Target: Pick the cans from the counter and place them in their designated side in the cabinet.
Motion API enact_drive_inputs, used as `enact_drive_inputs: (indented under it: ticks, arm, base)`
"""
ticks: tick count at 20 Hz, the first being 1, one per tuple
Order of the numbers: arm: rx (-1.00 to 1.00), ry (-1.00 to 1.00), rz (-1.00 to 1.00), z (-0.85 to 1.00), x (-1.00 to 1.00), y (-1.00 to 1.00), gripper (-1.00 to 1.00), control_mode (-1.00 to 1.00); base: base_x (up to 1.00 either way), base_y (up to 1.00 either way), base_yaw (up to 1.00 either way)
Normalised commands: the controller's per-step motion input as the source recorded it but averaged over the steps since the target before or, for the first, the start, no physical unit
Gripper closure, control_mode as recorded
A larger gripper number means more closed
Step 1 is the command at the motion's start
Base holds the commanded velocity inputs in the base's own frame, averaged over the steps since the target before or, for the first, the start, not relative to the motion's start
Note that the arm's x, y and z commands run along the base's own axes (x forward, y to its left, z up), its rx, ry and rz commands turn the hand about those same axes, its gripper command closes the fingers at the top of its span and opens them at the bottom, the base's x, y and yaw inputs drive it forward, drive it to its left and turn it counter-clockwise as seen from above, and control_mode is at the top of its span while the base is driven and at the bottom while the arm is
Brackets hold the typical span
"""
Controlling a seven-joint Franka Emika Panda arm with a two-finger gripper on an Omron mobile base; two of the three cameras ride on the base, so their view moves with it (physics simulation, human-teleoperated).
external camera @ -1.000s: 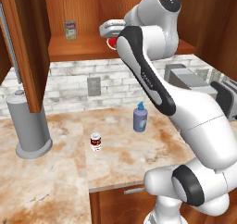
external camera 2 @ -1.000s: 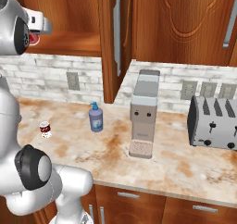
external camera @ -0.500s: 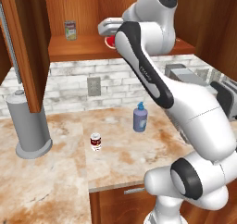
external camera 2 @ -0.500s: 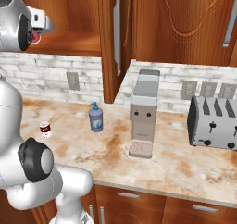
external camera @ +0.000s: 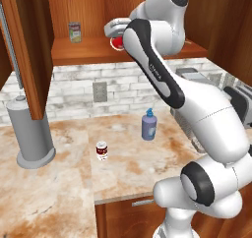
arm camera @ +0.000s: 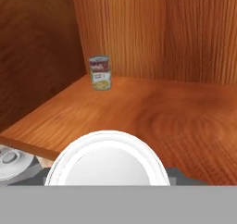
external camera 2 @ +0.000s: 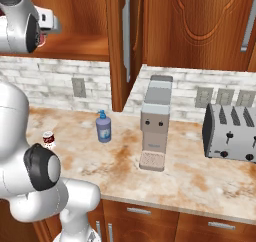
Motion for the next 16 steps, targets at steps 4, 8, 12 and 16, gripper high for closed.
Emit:
enact_drive_inputs:
  ticks: [4,8,12,16]
  arm:
    - [-0.03,0.00,0.04,0.00,0.15,0.02,1.00,-1.00]
    - [-0.03,0.01,0.04,-0.01,0.22,0.04,1.00,-1.00]
    - [-0.03,0.01,0.03,0.00,0.21,0.03,1.00,-1.00]
    - [-0.04,0.01,0.02,0.00,0.21,0.07,1.00,-1.00]
  base:
    - [0.00,0.00,0.00]
    - [0.00,0.00,0.00]
    - [0.00,0.00,0.00]
    - [0.00,0.00,0.00]
